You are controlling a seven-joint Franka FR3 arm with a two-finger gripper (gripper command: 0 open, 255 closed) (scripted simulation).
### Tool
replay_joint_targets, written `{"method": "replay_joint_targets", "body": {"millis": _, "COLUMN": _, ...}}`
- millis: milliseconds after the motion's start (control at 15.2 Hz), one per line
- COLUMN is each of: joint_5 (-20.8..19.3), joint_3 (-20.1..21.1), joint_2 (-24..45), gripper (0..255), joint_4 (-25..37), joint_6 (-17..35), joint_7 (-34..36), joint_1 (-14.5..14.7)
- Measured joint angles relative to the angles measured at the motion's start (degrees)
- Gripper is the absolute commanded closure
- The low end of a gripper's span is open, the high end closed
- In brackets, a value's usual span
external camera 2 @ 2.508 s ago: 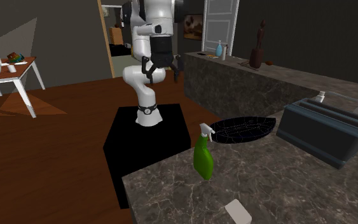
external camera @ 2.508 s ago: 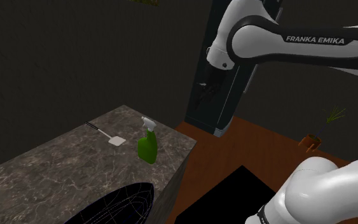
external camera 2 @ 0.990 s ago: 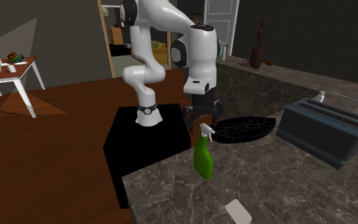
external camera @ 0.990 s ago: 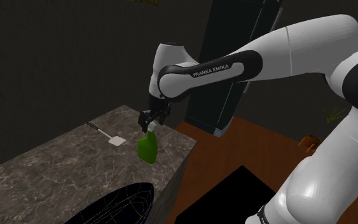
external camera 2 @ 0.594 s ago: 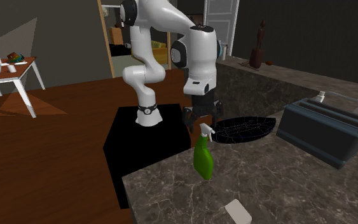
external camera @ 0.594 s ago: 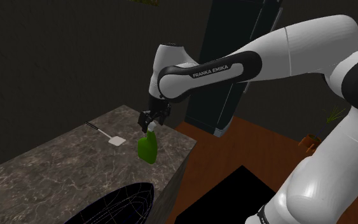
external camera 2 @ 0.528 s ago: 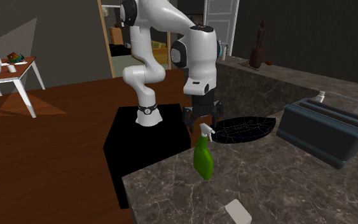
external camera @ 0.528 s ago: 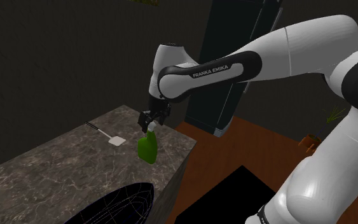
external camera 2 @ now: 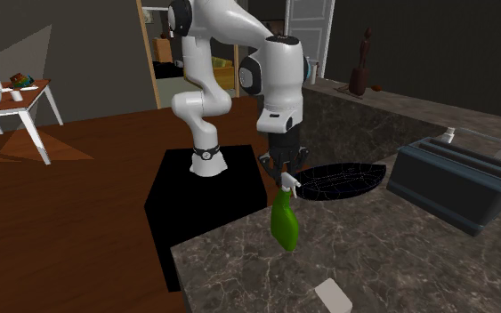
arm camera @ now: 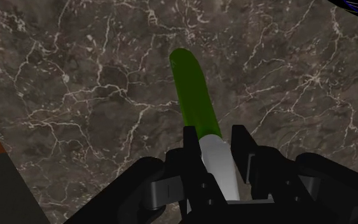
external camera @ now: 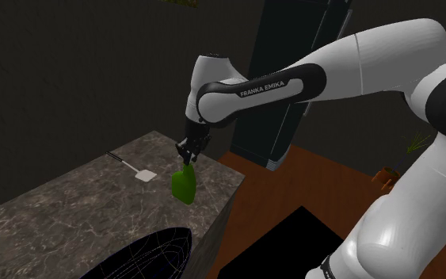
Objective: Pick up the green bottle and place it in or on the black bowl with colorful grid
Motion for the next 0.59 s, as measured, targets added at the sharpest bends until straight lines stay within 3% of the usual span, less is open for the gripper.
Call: {"method": "replay_joint_targets", "body": {"millis": 594, "joint_5": 0.52, "joint_3": -0.12, "joint_2": -1.78, "gripper": 255, "joint_4": 2.71, "joint_6": -4.43, "joint_7": -0.28, "joint_1": -0.1}}
